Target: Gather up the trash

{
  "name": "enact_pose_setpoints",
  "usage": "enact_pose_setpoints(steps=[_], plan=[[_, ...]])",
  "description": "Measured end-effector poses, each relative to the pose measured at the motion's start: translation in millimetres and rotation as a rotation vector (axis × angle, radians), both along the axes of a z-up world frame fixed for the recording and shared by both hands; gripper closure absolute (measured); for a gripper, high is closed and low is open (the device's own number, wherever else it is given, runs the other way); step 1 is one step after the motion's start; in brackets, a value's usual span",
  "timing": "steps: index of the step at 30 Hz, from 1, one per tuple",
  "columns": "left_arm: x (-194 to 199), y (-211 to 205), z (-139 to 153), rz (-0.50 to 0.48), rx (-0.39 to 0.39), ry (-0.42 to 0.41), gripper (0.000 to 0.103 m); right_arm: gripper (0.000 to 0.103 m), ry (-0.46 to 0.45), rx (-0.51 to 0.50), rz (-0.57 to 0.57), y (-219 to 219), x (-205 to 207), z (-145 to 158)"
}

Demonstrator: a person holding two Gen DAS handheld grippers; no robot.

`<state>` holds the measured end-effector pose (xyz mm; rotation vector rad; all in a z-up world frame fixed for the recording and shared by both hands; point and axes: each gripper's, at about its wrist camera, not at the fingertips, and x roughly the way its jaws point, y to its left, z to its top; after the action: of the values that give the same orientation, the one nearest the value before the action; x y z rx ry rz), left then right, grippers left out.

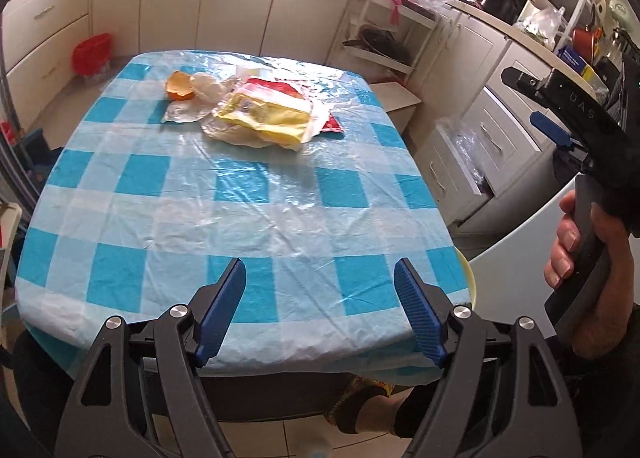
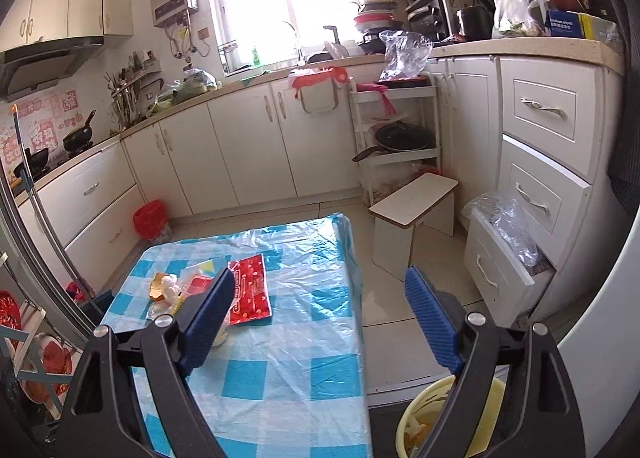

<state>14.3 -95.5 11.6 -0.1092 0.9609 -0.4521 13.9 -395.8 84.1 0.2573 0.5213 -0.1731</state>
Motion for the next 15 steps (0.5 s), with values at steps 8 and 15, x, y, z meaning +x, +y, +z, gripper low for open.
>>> enact_pose_setpoints(steps=[8, 15], plan=[[3.2, 41.7, -6.2, 0.091, -0.018, 0.006, 0.026, 0.017, 0.034, -0.019, 0.059, 37.6, 12.7, -8.6], [9.5, 56.9, -15.6, 0.13, -0.035, 0.026, 0.024, 0.017, 0.068, -0.023, 0.074, 50.9, 22.6, -18.0]])
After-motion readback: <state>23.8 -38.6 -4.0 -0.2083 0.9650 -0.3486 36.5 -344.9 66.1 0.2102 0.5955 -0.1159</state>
